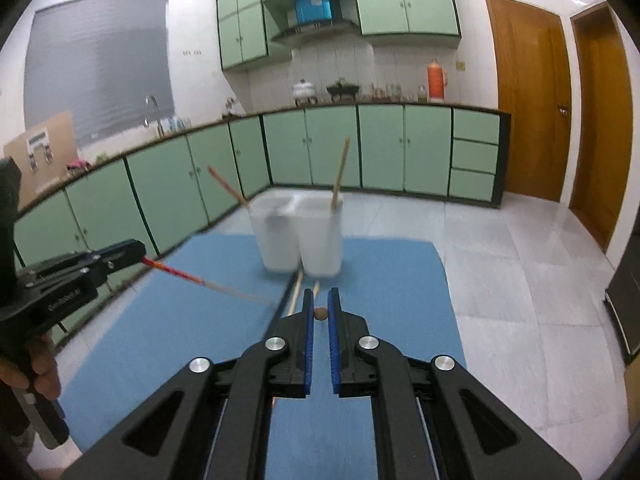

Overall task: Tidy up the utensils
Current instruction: 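Lift both chopsticks and carry them over the white utensil holder, then lower both chopsticks into the white holder and open both grippers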

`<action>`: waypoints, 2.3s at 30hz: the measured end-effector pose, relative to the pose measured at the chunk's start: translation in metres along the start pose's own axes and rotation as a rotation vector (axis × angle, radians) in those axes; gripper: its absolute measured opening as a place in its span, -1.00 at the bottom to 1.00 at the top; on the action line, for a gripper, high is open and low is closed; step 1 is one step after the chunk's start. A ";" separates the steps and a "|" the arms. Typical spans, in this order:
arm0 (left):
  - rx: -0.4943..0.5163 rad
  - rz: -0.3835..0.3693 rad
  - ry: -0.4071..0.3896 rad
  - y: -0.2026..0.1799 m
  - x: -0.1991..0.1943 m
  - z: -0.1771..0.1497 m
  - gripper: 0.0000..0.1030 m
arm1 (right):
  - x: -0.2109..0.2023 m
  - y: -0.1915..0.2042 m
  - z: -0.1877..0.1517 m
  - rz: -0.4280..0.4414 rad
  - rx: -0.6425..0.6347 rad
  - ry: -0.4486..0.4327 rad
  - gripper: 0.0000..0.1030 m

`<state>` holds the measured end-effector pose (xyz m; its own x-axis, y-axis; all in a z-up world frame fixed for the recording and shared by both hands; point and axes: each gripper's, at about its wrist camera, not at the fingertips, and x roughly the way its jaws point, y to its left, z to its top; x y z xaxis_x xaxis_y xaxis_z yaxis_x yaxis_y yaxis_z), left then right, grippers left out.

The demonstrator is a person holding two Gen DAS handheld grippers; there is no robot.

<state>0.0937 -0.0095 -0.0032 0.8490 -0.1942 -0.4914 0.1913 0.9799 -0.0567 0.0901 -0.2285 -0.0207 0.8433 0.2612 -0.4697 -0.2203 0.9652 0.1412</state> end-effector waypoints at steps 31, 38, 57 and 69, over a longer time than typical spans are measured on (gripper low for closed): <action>0.034 -0.035 -0.335 -0.015 -0.003 0.158 -0.90 | 0.008 0.010 0.176 0.097 -0.062 -0.263 -0.87; 0.033 -0.019 -0.386 -0.014 0.036 0.200 -0.90 | 0.051 0.000 0.207 0.070 -0.060 -0.259 -0.87; 0.038 0.028 -0.223 0.008 0.163 0.169 -0.90 | 0.161 -0.012 0.172 0.057 -0.070 -0.109 -0.87; 0.015 0.025 -0.224 0.020 0.135 0.152 -0.12 | 0.130 -0.027 0.162 0.022 -0.023 -0.158 -0.29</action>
<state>0.2869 -0.0232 0.0610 0.9415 -0.1773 -0.2866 0.1751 0.9840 -0.0333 0.2851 -0.2233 0.0561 0.9046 0.2780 -0.3231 -0.2487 0.9599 0.1293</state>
